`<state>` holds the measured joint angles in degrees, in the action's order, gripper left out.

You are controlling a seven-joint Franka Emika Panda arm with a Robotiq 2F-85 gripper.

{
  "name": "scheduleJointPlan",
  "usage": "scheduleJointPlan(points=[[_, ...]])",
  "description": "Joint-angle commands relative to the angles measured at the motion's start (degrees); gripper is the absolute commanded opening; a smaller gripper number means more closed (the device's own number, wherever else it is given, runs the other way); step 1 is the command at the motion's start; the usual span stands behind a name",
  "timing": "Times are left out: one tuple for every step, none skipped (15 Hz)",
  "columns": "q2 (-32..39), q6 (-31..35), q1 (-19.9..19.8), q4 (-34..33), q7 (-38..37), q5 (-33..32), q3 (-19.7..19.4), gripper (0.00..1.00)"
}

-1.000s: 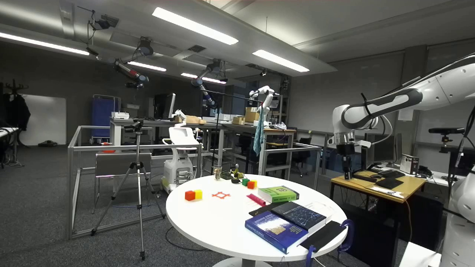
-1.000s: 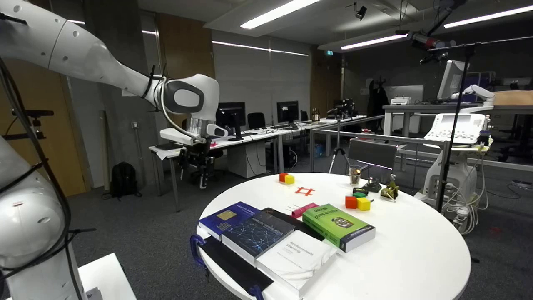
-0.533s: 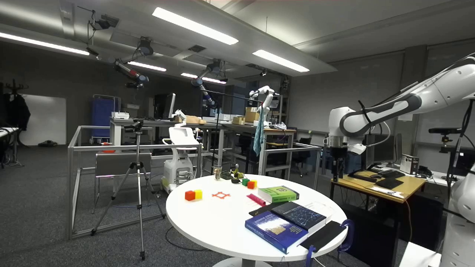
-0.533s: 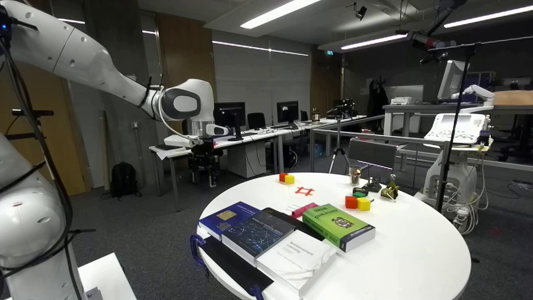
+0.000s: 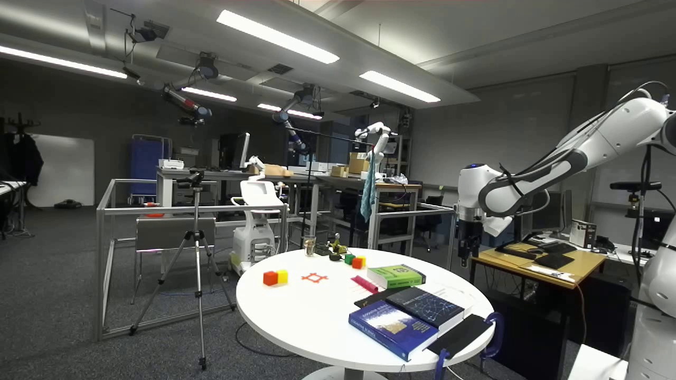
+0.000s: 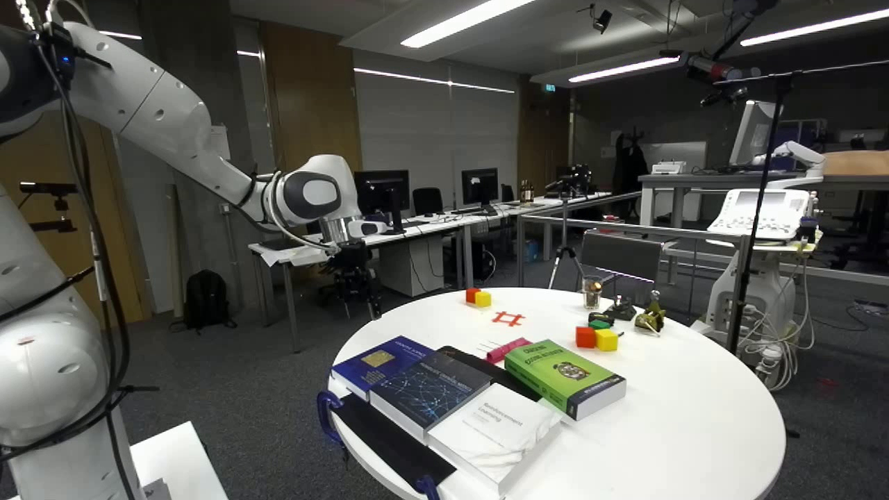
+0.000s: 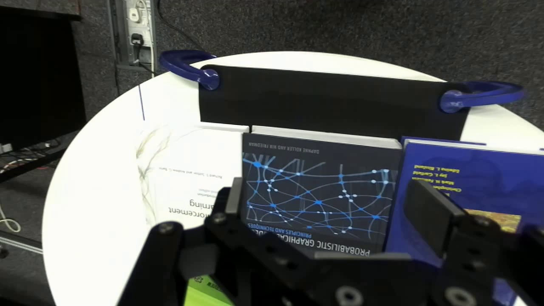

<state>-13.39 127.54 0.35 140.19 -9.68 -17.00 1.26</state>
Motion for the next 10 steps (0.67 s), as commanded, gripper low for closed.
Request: scheduleJointPlan(points=[[3.2, 1.3, -1.9, -1.2, -7.0, -7.1, 2.3, 1.00], [4.1, 1.5, -1.8, -1.4, -8.3, -8.4, 2.4, 1.00], [5.2, 1.7, -1.5, -1.8, -9.2, -9.3, 2.4, 1.00], [6.2, 2.6, -1.4, -2.2, -10.0, -10.1, 2.3, 1.00], [7.5, 3.3, -1.2, -2.7, -10.7, -10.5, 2.3, 1.00], [8.5, 3.6, -1.1, -3.2, -11.2, -10.6, 2.2, 1.00], [9.6, 4.2, -1.0, -3.6, -11.8, -10.9, 2.0, 1.00], [10.9, 4.9, -0.8, -4.3, -12.0, -10.9, 1.9, 1.00], [12.2, 5.7, -0.7, -4.8, -11.9, -11.0, 1.7, 1.00], [13.6, 6.0, -0.5, -5.4, -11.9, -11.2, 1.5, 1.00]])
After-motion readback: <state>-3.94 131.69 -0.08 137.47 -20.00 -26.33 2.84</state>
